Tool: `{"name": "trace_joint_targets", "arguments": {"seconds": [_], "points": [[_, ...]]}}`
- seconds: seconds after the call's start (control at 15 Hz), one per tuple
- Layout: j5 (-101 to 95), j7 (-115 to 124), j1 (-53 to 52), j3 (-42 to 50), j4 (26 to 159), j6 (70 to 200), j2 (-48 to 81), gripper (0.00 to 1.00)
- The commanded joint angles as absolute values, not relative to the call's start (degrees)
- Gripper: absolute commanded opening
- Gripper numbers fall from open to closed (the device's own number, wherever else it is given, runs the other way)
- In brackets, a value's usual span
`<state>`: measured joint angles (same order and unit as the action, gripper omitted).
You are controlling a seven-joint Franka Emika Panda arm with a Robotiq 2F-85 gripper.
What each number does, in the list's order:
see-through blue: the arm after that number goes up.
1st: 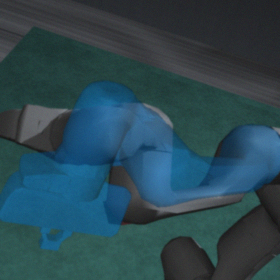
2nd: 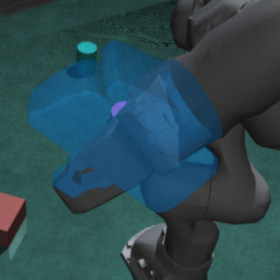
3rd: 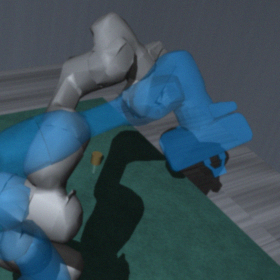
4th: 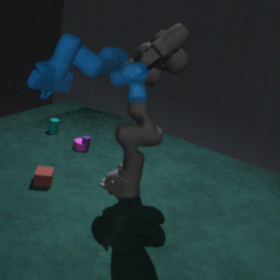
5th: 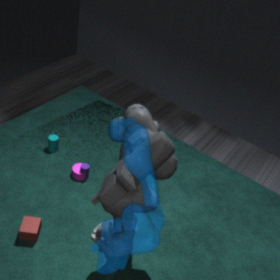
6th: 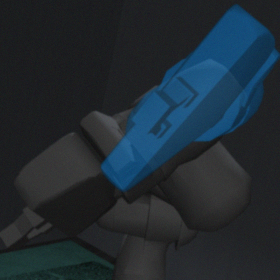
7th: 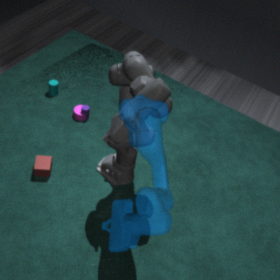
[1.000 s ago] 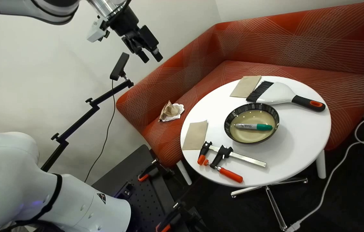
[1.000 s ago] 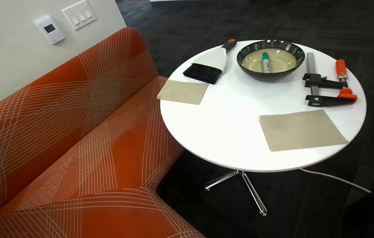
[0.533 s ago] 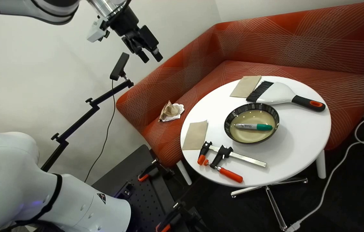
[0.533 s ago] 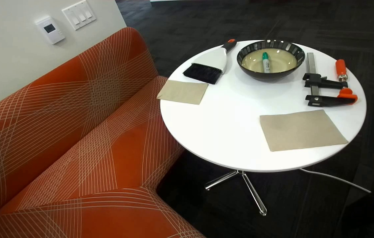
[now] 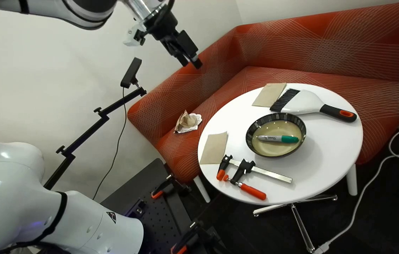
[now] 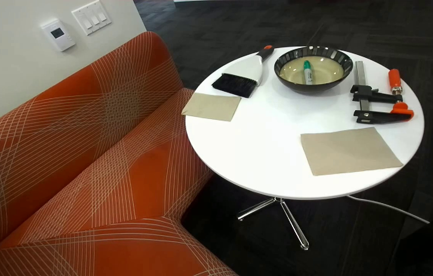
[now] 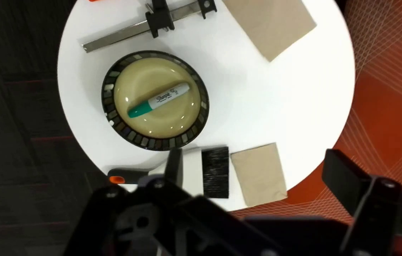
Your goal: Remove the marker from the bowl and put it on the table
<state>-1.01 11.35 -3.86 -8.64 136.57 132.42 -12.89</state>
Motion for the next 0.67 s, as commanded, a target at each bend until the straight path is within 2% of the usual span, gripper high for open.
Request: {"name": "trace_joint_targets", "arguments": {"seconds": [0.0,0.47,0.6], "points": [[-4.8,20.8,-0.7,-7.4,131.6,138.6,-2.8,1.00],[-10.5,39.2,-1.9,-0.4,126.7,146.2,11.4,1.00],[-8.7,36.1,-2.3,0.2,128.4,145.7,10.1,1.00]]}}
